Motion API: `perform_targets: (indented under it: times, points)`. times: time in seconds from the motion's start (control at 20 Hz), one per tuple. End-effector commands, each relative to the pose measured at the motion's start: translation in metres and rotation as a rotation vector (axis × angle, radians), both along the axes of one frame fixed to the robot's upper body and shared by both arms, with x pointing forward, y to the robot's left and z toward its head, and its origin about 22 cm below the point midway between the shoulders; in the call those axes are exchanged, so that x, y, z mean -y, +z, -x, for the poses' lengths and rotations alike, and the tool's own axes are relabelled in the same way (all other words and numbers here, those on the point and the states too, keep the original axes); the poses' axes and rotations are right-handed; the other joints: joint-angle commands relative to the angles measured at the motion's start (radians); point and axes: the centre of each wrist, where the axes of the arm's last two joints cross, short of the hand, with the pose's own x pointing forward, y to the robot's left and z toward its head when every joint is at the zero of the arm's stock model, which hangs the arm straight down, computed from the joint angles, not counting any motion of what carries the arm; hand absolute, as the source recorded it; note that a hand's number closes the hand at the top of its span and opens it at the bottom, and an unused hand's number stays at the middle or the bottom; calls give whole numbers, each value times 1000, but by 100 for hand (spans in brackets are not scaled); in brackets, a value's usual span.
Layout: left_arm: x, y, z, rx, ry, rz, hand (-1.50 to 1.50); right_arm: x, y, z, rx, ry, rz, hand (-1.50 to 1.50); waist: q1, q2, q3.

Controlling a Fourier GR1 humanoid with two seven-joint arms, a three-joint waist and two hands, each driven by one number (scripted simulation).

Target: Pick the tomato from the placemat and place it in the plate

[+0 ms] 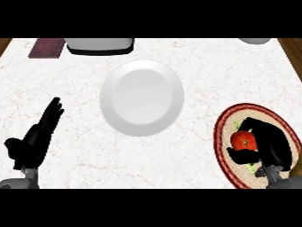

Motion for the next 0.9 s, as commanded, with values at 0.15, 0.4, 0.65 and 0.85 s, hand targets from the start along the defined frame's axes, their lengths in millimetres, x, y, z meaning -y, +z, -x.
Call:
perform_targets:
  times: [0.15,0.4,0.65,0.85]
  points:
    - [-18,6,4,2,-8,7,0,-5,50,42,165,169,15,150,-3,1,2]
    - [-10,-5,1,-9,21,-3,0,-12,90,61,294,175,25,150,-2,3,3]
    - [2,1,-8,10,2,9,0,-44,129,57,497,166,5,150,6,4,2]
    - [-16,-13,-9,0,-10,12,0,-54,145,48,501,207,-22,150,7,7,3]
